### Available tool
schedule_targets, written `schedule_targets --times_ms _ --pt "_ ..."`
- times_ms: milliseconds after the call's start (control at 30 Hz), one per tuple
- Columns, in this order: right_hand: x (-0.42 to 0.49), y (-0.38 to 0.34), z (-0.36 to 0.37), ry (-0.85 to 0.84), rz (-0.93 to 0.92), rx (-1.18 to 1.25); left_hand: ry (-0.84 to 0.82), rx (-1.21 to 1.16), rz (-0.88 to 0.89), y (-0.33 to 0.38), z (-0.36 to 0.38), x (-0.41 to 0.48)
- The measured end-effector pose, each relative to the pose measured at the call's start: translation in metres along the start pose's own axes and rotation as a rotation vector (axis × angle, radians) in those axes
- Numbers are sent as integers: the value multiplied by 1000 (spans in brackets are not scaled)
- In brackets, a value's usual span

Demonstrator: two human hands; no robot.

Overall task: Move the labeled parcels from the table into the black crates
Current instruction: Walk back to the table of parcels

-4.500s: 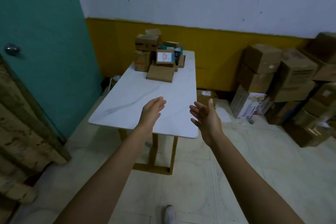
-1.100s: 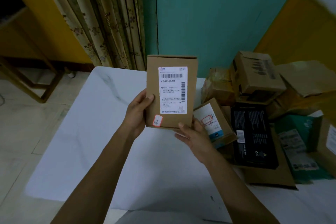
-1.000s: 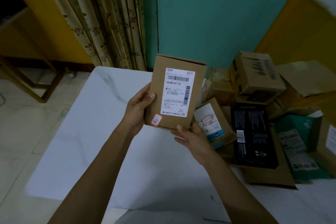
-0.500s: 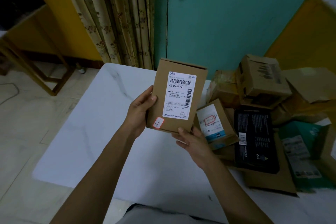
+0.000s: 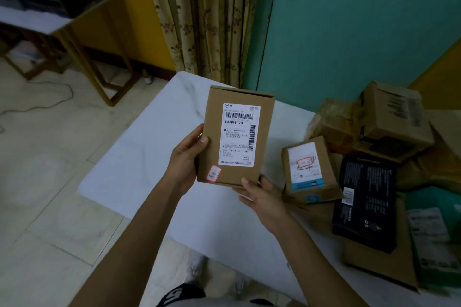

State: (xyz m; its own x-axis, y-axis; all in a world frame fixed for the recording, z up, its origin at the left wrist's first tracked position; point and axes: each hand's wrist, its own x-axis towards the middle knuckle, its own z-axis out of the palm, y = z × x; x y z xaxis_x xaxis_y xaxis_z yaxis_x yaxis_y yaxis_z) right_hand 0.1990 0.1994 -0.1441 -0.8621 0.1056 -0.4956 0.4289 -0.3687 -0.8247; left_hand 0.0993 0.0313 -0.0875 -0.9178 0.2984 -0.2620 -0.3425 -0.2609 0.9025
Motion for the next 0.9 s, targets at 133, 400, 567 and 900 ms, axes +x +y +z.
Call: schedule_targets --times_ms 133,400,567,900 --pt "7 7 36 -66 22 -22 78 -16 27 11 -39 -15" --pt "22 32 164 -207 38 -63 281 -89 72 38 -170 -61" --pt "33 63 306 -299 37 -71 386 -73 105 70 -302 -111" --pt "55 106 541 -478 85 -81 487 -153 117 127 -506 -177"
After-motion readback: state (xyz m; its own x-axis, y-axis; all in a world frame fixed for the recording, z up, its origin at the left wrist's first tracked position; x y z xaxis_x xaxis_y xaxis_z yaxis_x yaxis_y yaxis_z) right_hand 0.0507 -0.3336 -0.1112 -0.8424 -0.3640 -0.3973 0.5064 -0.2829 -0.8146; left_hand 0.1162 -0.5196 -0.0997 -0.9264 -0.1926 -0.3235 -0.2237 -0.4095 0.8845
